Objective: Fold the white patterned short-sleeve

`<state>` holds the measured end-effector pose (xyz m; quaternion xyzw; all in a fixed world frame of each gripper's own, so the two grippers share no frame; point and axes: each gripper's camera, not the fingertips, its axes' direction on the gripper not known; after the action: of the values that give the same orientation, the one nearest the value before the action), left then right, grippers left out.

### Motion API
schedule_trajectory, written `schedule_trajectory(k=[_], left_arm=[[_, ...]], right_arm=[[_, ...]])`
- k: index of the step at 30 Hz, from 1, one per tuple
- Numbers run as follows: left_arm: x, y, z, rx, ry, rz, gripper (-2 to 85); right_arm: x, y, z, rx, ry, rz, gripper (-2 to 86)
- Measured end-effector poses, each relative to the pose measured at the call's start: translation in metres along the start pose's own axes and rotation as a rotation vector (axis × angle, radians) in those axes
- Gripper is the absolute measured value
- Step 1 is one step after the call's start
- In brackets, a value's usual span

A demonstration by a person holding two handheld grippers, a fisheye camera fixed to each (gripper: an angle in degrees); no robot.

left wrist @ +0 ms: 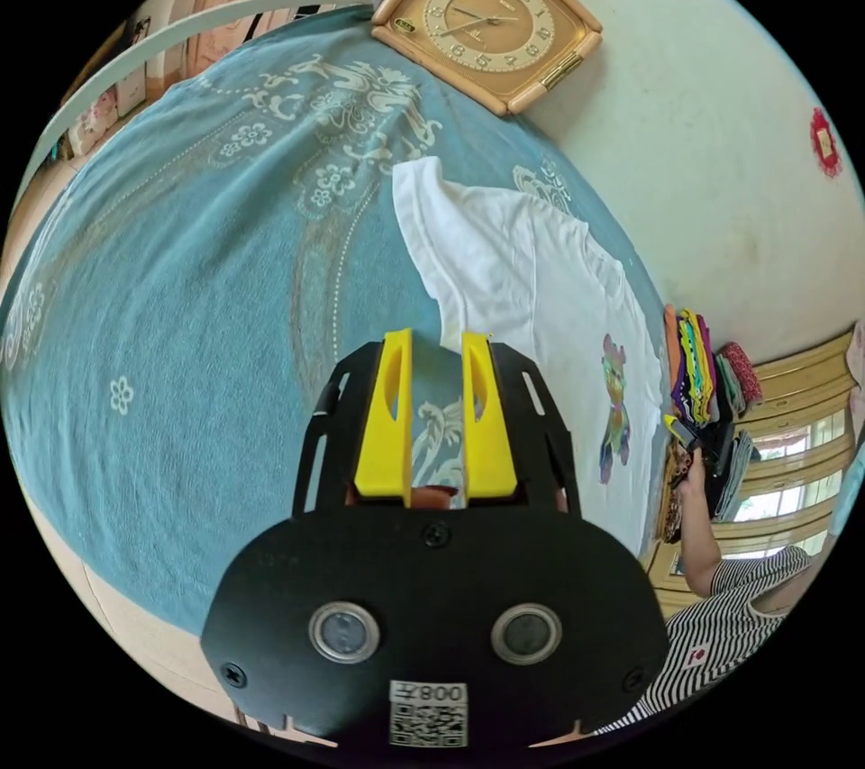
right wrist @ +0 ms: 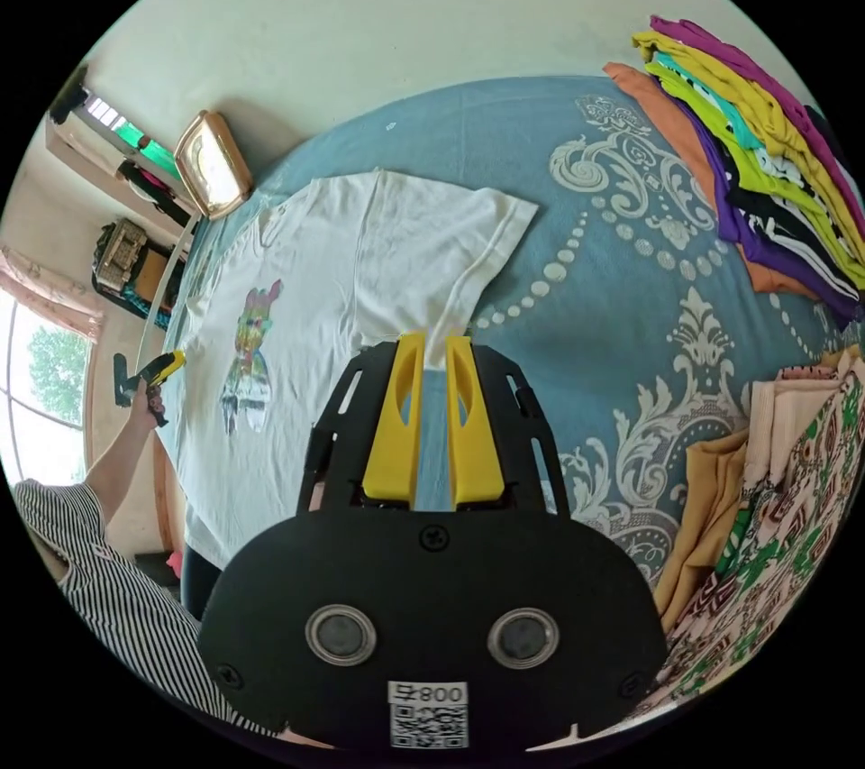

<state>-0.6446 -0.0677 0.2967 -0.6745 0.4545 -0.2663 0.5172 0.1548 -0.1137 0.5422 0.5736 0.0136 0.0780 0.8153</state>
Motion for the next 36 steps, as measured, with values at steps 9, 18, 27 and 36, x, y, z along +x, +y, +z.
schedule_trajectory(k=[9, 18, 27, 36], left_arm=[[0.029, 0.005, -0.01, 0.014, 0.004, 0.03, 2.1], [0.037, 0.036, -0.011, 0.011, -0.006, -0.043, 3.6], [0.092, 0.071, -0.052, 0.141, 0.051, -0.004, 2.8], [0.19, 0.11, 0.007, -0.158, -0.123, 0.2, 0.5]], right_arm=[[-0.021, 0.006, 0.008, -0.062, 0.1, -0.05, 0.7], [-0.022, 0.03, 0.006, -0.035, 0.029, 0.021, 0.4], [-0.05, 0.076, -0.031, 0.048, -0.054, -0.005, 0.1], [-0.147, 0.142, 0.013, -0.14, 0.205, -0.318, 0.0]])
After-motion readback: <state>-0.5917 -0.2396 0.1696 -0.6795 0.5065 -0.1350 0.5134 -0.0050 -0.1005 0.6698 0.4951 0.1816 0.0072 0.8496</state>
